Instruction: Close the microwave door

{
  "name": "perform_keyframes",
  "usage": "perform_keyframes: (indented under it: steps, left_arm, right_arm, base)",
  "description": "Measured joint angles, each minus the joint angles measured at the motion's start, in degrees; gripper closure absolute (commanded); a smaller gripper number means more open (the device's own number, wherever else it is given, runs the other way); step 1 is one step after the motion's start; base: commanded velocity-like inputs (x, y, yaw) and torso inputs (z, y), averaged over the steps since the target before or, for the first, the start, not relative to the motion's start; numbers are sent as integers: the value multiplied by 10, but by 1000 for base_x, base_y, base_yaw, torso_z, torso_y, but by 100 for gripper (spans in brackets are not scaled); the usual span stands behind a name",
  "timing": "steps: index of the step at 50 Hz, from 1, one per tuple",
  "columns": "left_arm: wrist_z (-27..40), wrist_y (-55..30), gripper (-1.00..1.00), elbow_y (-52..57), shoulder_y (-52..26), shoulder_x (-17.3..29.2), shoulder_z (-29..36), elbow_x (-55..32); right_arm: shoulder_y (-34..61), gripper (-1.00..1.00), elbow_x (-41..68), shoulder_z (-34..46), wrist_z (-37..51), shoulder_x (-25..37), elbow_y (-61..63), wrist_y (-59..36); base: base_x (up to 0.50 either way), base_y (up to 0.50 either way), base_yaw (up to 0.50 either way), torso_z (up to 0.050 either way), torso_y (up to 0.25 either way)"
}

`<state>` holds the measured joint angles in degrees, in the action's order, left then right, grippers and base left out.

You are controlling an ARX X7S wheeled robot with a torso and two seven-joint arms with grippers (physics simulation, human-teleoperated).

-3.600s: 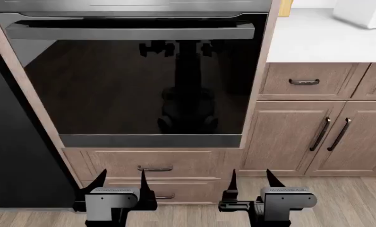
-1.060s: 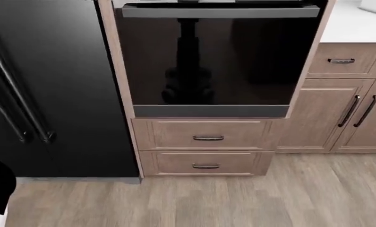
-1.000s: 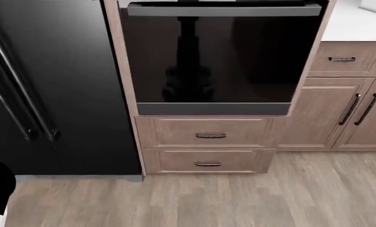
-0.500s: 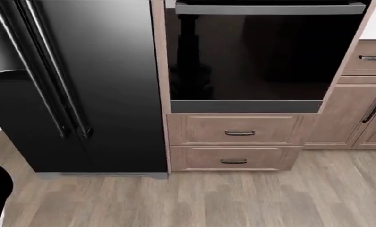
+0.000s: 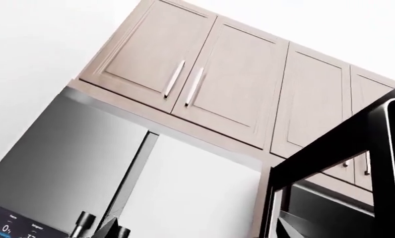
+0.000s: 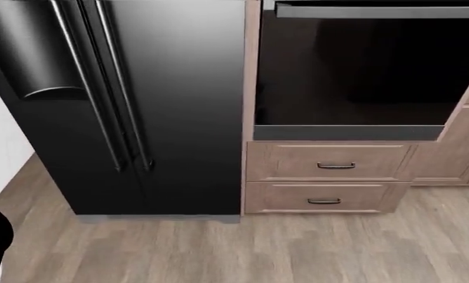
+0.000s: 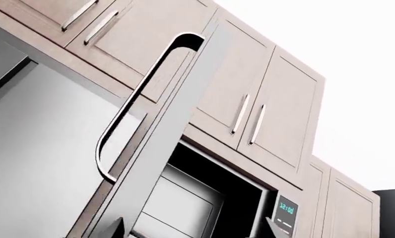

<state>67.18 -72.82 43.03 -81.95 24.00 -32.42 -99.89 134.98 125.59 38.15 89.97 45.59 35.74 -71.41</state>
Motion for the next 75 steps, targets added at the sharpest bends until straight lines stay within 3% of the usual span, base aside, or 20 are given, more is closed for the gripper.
perform_keyframes:
  steps: [34, 58, 75]
  left_arm:
    - [-3, 20, -100, 5, 7, 11, 12, 2]
    - [-3, 33, -100, 7, 13, 18, 19, -1]
    - [34, 64, -100, 5, -12, 46, 28, -46]
  right_arm:
    - [0, -100, 1, -4, 0, -3, 3, -2]
    - [0, -100, 13, -14, 0, -5, 7, 6]
    - [0, -100, 14, -24, 0, -9, 2, 2]
  base:
    - [37, 488, 0, 0, 0]
    - [500, -6, 0, 0, 0]
    - [500, -140, 0, 0, 1]
